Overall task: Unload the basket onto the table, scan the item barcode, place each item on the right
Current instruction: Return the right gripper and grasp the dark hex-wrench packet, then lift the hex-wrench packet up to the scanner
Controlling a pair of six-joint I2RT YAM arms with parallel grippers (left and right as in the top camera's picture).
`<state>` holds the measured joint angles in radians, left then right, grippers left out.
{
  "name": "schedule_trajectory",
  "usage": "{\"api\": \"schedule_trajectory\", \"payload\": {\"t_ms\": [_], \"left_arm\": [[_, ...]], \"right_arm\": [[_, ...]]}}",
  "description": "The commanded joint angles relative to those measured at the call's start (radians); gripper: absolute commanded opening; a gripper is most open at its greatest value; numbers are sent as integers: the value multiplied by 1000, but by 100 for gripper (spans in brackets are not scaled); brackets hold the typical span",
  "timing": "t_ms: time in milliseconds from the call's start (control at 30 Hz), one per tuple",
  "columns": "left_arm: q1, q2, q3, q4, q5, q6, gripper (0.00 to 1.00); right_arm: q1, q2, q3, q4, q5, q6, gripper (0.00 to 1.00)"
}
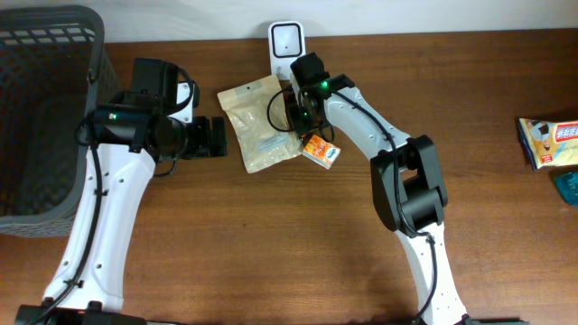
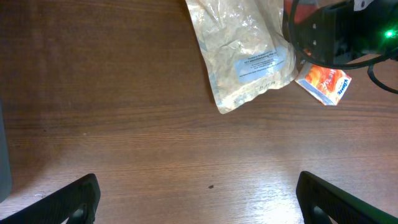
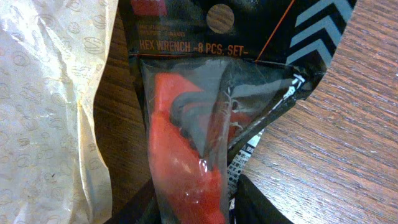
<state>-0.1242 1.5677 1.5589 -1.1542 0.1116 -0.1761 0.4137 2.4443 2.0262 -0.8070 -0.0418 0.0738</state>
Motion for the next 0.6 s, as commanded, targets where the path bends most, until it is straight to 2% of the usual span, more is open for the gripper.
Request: {"api": "schedule_trajectory", "payload": {"t_ms": [0, 100, 367, 567], "left_arm": [[-2, 2, -4, 2, -7, 13, 99], [-2, 2, -4, 2, -7, 13, 99], [-2, 2, -4, 2, -7, 13, 99], [-2, 2, -4, 2, -7, 13, 99]], "right_arm": [[-2, 17, 43, -3, 13, 35, 28], [-2, 13, 90, -32, 9, 40, 24], [-2, 0, 290, -136, 11, 40, 24], [-3, 1, 336, 50, 58, 40, 24]]}}
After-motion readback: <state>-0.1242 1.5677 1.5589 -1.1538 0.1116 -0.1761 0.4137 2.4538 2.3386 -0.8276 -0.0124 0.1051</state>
